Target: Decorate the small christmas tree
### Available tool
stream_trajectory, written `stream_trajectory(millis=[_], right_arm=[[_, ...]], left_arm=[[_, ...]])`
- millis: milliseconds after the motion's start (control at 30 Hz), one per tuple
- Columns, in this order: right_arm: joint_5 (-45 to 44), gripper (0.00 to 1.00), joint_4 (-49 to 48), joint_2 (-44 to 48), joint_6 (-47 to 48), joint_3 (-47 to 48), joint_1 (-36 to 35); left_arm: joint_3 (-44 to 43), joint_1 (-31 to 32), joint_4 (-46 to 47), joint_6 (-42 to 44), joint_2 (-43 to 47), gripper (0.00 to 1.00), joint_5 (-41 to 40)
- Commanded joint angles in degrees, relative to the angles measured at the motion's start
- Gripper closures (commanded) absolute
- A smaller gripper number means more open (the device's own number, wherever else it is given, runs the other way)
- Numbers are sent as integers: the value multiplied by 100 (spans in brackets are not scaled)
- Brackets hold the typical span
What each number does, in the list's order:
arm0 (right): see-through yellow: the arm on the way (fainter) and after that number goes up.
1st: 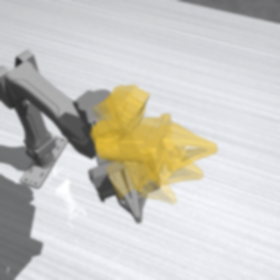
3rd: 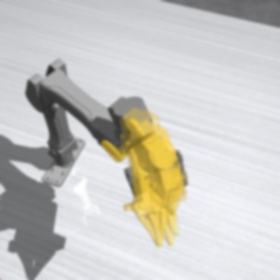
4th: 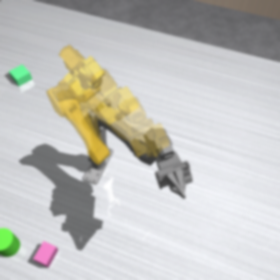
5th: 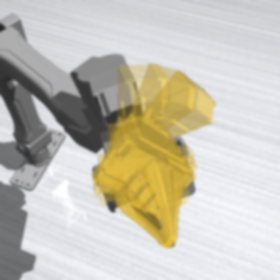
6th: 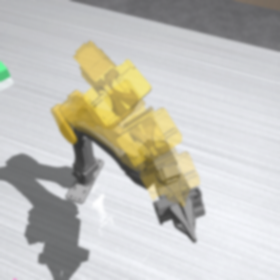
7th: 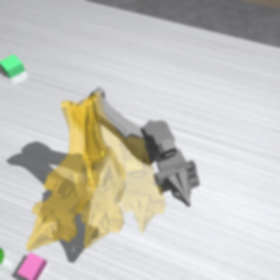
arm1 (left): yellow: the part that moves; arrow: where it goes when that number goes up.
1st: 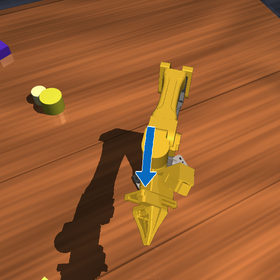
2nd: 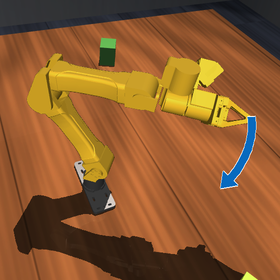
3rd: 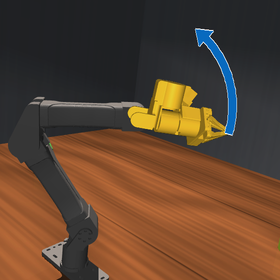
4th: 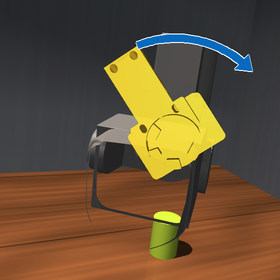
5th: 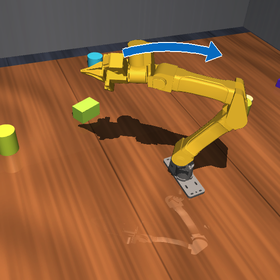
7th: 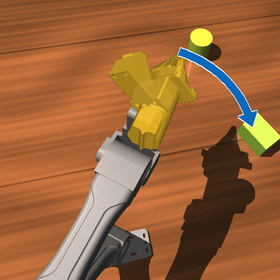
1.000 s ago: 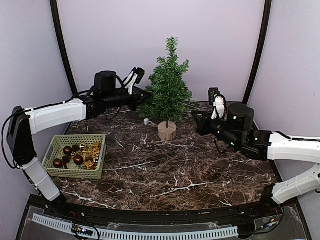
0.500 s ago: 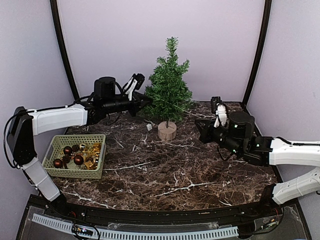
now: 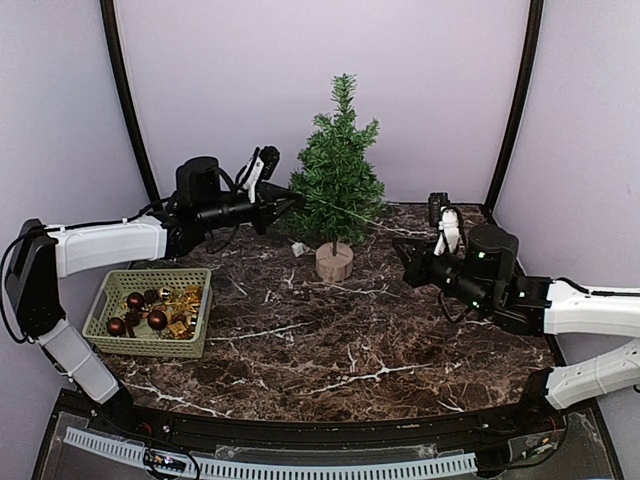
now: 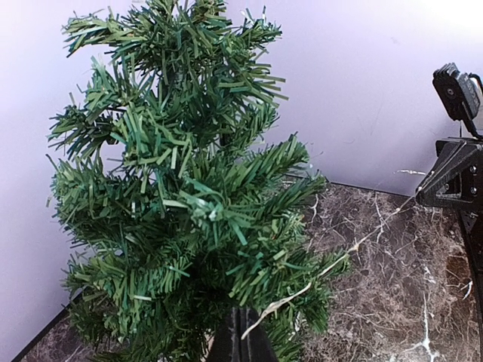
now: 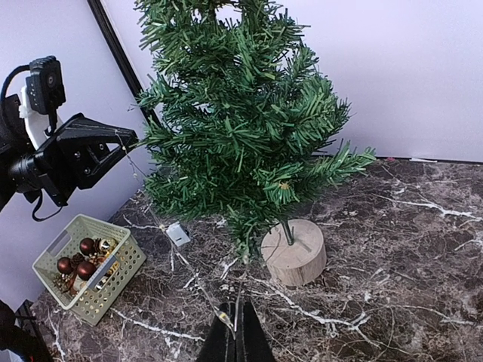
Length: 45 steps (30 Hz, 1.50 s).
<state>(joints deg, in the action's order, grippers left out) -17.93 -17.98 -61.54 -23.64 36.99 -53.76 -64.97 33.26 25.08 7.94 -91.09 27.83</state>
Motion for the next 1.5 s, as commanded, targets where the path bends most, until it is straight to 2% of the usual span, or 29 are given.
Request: stream_trajectory(millis=[0, 567, 933, 1467], right_arm=[[-258, 100, -21, -29, -42, 112, -38], [-706, 100, 231, -460, -194, 478, -38], [-719, 100, 250, -584, -164, 551, -38], [-298, 100, -38, -460, -69, 442, -38]], left_arm=[[-143, -72, 34, 42, 157, 100, -76], [-721, -76, -432, 138, -482, 100, -45], [-119, -74, 306, -19, -257, 100, 53], [273, -74, 507, -167, 283, 100, 287]])
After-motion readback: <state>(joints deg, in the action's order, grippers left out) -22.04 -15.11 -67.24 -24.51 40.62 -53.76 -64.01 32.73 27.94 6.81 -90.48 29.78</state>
